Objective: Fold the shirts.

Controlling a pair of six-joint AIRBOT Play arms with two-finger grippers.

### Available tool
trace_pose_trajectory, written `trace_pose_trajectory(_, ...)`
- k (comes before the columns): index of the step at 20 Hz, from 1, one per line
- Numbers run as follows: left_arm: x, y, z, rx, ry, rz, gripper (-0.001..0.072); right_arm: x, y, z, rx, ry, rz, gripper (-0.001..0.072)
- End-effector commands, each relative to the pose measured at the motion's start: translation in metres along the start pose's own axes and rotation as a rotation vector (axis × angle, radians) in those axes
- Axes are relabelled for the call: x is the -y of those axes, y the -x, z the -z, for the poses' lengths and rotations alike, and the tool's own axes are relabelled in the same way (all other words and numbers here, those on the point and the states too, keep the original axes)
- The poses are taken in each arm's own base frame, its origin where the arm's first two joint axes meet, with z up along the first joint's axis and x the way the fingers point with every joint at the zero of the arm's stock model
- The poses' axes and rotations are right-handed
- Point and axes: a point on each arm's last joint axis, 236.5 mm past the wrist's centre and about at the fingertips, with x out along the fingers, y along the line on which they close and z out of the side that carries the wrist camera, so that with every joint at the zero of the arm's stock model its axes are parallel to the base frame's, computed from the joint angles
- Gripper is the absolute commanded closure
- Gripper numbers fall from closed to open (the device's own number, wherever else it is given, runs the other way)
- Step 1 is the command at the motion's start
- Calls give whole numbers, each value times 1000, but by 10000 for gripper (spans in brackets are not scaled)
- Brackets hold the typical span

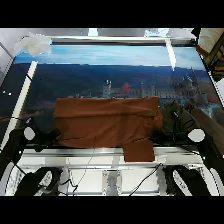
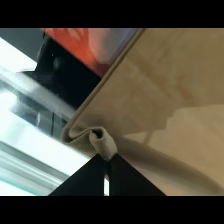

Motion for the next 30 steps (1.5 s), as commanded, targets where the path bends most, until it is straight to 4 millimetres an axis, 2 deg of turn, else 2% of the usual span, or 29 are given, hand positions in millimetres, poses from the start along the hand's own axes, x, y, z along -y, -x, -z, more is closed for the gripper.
trace_pose_trajectory(1,20,13,-15,51,7,71,694,-8,4,4,-2,-4,-28,684)
trace_pose_trajectory(4,44,45,-45,164,-4,152,695,-16,13,0,45,15,-47,685)
trace_pose_trajectory(6,57,68,-65,240,-18,186,695,-17,26,-13,96,35,-18,685)
trace_pose_trajectory(8,66,90,-85,320,-37,207,695,-25,47,-42,205,83,3,685)
trace_pose_trajectory(11,80,109,-101,387,-33,263,695,-45,77,-83,352,124,-9,685)
trace_pose_trajectory(14,98,123,-115,453,-14,345,696,-54,86,-116,419,125,-14,685)
trace_pose_trajectory(16,105,132,-125,501,-18,380,696,-57,84,-139,455,107,-24,685)
trace_pose_trajectory(20,115,135,-139,550,-31,414,697,-64,69,-192,508,106,-61,685)
trace_pose_trajectory(22,117,128,-148,562,-29,411,697,-59,58,-217,514,104,-45,685)
trace_pose_trajectory(24,118,112,-157,550,-27,391,697,-51,42,-236,500,98,-23,685)
trace_pose_trajectory(27,123,86,-174,518,-24,359,697,-37,19,-260,485,72,5,685)
trace_pose_trajectory(30,131,76,-194,520,-34,346,697,-27,0,-272,460,59,23,685)
